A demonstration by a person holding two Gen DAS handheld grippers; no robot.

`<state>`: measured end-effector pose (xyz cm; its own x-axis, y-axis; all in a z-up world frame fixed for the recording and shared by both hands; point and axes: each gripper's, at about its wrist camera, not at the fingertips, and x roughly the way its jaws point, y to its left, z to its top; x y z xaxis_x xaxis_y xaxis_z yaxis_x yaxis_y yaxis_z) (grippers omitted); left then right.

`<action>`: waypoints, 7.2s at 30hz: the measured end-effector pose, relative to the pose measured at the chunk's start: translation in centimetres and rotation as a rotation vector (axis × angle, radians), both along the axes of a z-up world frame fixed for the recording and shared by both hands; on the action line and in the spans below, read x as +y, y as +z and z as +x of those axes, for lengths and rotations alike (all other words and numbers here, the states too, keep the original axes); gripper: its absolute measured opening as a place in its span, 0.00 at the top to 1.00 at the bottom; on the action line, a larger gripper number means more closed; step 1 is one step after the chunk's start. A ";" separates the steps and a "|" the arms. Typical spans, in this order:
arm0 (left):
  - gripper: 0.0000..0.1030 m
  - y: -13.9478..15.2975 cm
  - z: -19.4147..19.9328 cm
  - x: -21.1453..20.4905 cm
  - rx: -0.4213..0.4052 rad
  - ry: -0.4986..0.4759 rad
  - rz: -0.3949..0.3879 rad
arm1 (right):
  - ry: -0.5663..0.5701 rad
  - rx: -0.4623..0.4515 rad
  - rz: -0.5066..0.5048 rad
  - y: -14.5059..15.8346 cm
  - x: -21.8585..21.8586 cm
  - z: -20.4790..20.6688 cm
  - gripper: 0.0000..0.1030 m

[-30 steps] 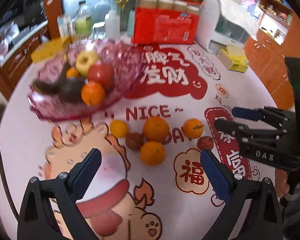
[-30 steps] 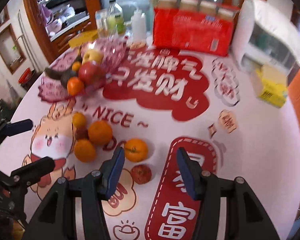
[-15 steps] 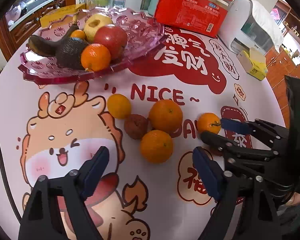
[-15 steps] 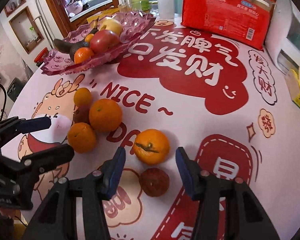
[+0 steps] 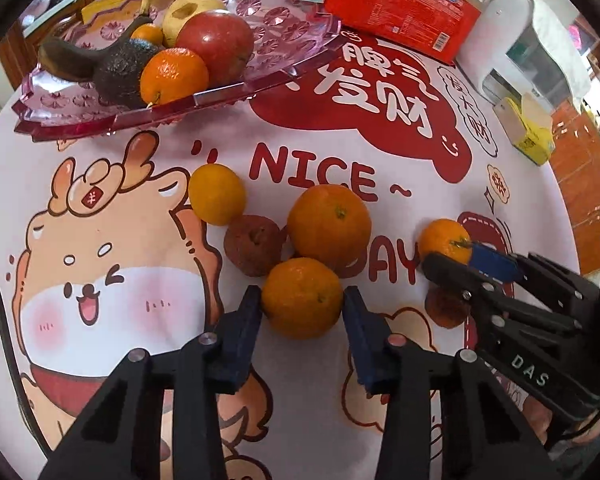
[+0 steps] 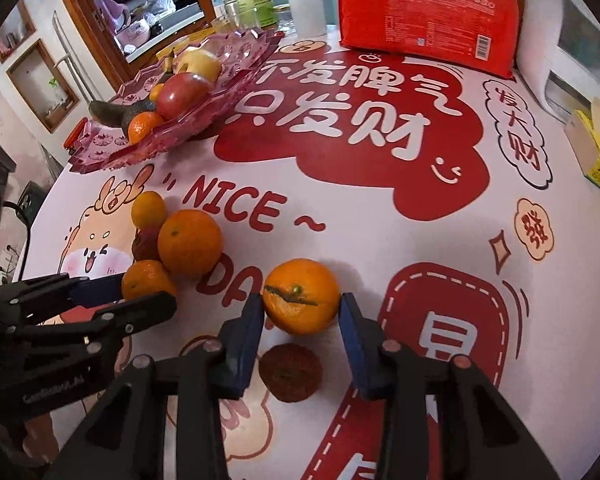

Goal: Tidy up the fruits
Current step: 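Grasp a mandarin with the left tool while the right tool grasps another mandarin, then carry both mandarins over the pink bowl and release them inside, then withdraw both open tools from the bowl toward the remaining fruits, then grasp a mandarin with the left tool while the right tool grasps a lychee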

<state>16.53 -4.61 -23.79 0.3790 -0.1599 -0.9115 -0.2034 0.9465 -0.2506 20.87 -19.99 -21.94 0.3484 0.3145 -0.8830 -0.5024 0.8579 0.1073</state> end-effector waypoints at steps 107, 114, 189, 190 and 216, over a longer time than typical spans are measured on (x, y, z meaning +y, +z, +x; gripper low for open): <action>0.22 8.7 12.3 18.2 -0.131 -0.287 0.191 | -0.298 -0.104 -0.002 6.1 16.7 6.6 0.48; 0.21 10.6 10.9 19.2 -0.158 -0.253 0.184 | -0.288 -0.117 0.020 7.2 16.9 5.3 0.48; 0.20 6.2 1.7 -1.0 -0.117 -0.439 0.160 | -0.235 -0.088 -0.087 3.5 -1.7 -6.6 0.48; 0.21 6.0 1.9 -1.1 -0.112 -0.439 0.161 | -0.229 -0.078 -0.083 3.0 -1.6 -6.3 0.48; 0.49 1.0 5.4 -3.2 -0.013 -0.487 0.203 | -0.250 0.035 0.067 0.1 -3.9 -2.6 0.70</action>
<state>21.91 -7.79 -22.81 0.3162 -0.1409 -0.9382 0.2736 0.9604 -0.0520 18.29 -23.86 -21.85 0.3923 0.2803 -0.8761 -0.2702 0.9455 0.1815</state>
